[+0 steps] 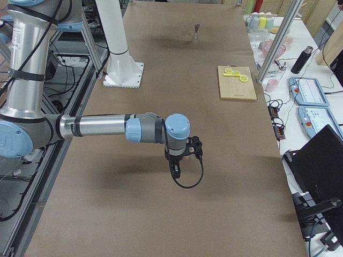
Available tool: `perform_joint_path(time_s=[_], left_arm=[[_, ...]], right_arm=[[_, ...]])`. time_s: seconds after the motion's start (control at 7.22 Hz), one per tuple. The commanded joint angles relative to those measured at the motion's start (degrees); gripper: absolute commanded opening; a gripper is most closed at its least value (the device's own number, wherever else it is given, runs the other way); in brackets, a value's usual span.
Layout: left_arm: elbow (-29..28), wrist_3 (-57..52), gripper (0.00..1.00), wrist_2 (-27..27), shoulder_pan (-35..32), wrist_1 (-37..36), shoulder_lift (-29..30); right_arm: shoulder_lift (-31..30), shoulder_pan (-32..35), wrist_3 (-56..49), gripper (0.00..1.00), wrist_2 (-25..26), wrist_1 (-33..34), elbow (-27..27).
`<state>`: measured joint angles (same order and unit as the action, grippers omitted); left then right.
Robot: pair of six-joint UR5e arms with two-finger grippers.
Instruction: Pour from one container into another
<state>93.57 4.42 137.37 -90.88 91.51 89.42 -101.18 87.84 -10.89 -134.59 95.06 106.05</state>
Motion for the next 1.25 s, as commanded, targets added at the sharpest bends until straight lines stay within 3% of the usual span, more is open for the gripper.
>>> perform_joint_path(time_s=[0.0,0.42,0.83,1.11], left_arm=[[1.78,4.35,0.98,0.00,0.00,-0.02,0.14],[3.63,10.93,0.98,0.00,0.44,2.68,-0.04],[9.32,25.16,0.98,-0.79,5.96,8.33,-1.79],[14.77,35.85,0.98,-2.97,10.17,11.03,-3.36]], right_arm=[[1.85,-0.03,-0.01,1.00,1.17,-0.05,-0.24],[4.14,-0.21,1.39,1.00,3.73,0.04,-0.06],[10.28,-7.29,21.83,1.00,5.64,0.04,2.40],[10.48,-10.83,31.41,1.00,6.88,0.12,8.60]])
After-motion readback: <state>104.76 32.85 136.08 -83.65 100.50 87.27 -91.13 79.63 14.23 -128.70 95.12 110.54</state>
